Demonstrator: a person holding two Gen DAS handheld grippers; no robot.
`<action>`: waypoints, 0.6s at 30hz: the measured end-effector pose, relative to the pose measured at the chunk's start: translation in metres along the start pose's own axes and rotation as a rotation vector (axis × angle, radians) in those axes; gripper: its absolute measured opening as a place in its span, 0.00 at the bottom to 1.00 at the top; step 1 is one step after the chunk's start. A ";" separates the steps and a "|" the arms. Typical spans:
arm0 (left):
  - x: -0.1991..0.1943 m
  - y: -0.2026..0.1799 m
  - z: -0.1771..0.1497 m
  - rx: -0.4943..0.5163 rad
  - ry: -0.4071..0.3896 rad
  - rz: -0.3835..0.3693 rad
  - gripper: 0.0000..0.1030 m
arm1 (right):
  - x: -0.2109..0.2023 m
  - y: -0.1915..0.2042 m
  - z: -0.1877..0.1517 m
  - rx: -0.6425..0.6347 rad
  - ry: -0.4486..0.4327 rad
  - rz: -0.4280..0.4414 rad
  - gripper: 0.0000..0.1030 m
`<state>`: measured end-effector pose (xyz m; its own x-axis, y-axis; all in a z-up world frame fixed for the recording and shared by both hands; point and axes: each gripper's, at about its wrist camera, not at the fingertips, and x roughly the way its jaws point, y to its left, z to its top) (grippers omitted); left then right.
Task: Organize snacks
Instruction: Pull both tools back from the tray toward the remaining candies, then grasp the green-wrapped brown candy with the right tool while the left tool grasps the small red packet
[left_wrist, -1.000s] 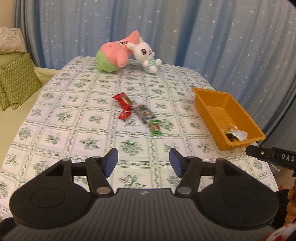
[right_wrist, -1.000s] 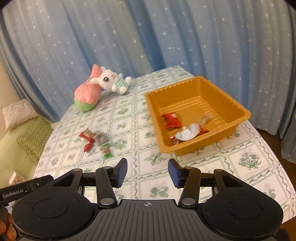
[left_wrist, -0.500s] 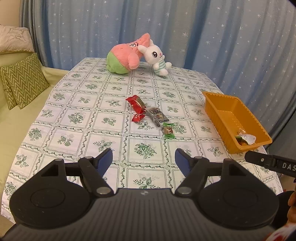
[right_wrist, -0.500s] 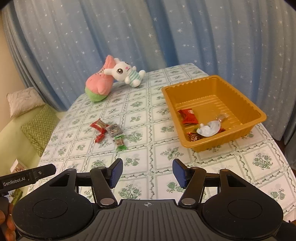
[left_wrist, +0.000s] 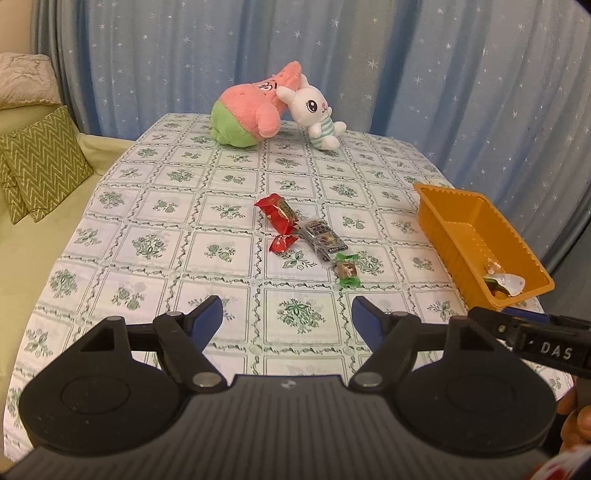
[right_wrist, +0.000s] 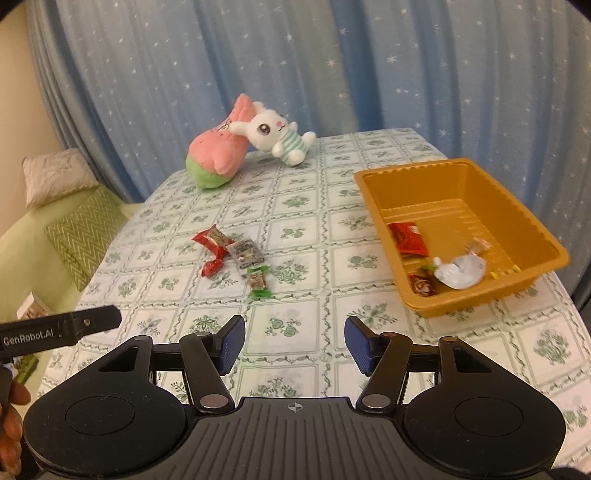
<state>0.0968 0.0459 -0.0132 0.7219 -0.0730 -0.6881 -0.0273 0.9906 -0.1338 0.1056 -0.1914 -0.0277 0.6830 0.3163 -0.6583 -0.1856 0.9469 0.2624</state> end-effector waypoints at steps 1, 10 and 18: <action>0.004 0.001 0.002 0.002 0.005 -0.004 0.73 | 0.006 0.002 0.001 -0.009 0.006 0.001 0.58; 0.044 0.015 0.019 0.035 0.029 -0.007 0.74 | 0.059 0.015 0.010 -0.065 0.032 0.038 0.58; 0.084 0.028 0.029 0.074 0.046 0.011 0.74 | 0.105 0.016 0.020 -0.102 0.023 0.041 0.58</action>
<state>0.1773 0.0709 -0.0542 0.6893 -0.0656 -0.7215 0.0175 0.9971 -0.0738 0.1885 -0.1445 -0.0793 0.6570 0.3553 -0.6649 -0.2850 0.9336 0.2173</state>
